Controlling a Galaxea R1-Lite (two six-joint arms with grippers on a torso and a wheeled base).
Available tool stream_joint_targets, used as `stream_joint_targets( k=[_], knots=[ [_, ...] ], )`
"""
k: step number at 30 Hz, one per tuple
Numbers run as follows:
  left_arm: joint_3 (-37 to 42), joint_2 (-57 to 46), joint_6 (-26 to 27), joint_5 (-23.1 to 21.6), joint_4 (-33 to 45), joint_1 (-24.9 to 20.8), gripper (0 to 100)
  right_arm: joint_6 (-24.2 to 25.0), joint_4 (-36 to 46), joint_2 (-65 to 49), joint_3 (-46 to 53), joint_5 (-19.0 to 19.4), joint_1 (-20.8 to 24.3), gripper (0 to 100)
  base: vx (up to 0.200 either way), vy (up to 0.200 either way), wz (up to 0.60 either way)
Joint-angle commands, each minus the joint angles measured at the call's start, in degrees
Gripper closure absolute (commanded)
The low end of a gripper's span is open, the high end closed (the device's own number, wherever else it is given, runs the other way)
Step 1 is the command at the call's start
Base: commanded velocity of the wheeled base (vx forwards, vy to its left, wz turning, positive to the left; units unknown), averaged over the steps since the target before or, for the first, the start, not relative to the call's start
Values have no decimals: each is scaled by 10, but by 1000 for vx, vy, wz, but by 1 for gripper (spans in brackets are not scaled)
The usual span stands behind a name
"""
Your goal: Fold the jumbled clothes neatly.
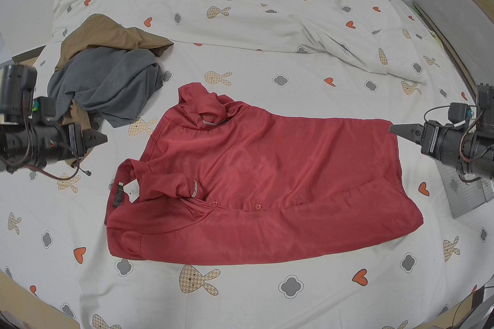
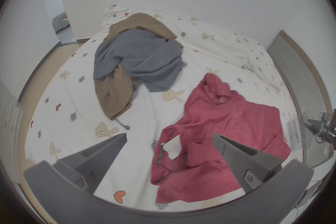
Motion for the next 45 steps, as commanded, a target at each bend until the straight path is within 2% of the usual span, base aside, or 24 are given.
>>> stream_joint_targets(
  k=[1,2,5,7,9,10,11,13,14,18,22,26,27,29,31,34,36,38,44,45],
  knots=[
    [-125,-38,-24,-9,90,-89,0,-99,38,1,-83,-54,42,0,0,0,0],
    [-130,-54,-9,-8,88,-121,0,-122,31,3,-104,-83,46,0,0,0,0],
    [-146,-68,8,-6,67,-155,0,-122,26,13,-168,-93,56,0,0,0,0],
    [-149,-66,11,-5,53,-159,0,-126,26,28,-185,-96,52,0,0,0,0],
    [-143,-45,23,23,3,-157,0,-134,26,69,-208,-114,48,0,0,0,0],
    [-140,-29,29,40,-13,-156,0,-144,26,80,-211,-114,43,0,0,0,0],
    [-139,-21,32,45,-17,-156,0,-153,22,87,-211,-111,41,0,0,0,0],
    [-121,17,31,52,-66,-147,0,-202,-15,135,-201,-104,33,0,0,0,0],
    [-111,21,32,51,-77,-147,0,-205,-20,142,-197,-101,34,0,0,0,0],
    [-78,28,36,40,-79,-150,0,-206,-21,171,-198,-99,33,0,0,0,0],
    [-36,1,81,-29,-70,-151,0,-210,-17,178,-177,-97,40,0,0,0,0],
    [25,-42,132,-67,-42,-158,0,-209,22,114,-163,-96,54,0,0,0,0],
    [25,-42,132,-67,-42,-158,0,-209,22,114,-163,-96,54,0,0,0,0],
    [64,-56,143,-73,-54,-161,0,-208,73,61,-152,-100,69,0,0,0,0],
    [82,-58,129,-72,-94,-158,0,-206,97,33,-145,-101,77,0,0,0,0],
    [133,-65,74,-76,-190,-166,0,-203,109,-2,-115,-101,81,0,0,0,0],
    [149,-66,73,-77,-221,-171,0,-201,108,-6,-107,-101,80,0,0,0,0],
    [188,-62,77,-78,-287,-177,0,-196,103,0,-98,-104,72,0,0,0,0],
    [213,-54,127,-68,-285,-176,0,-195,115,49,-106,-104,67,0,0,0,0],
    [204,-49,128,-37,-237,-177,0,-179,132,64,-97,-105,77,0,0,0,0]
  ],
)
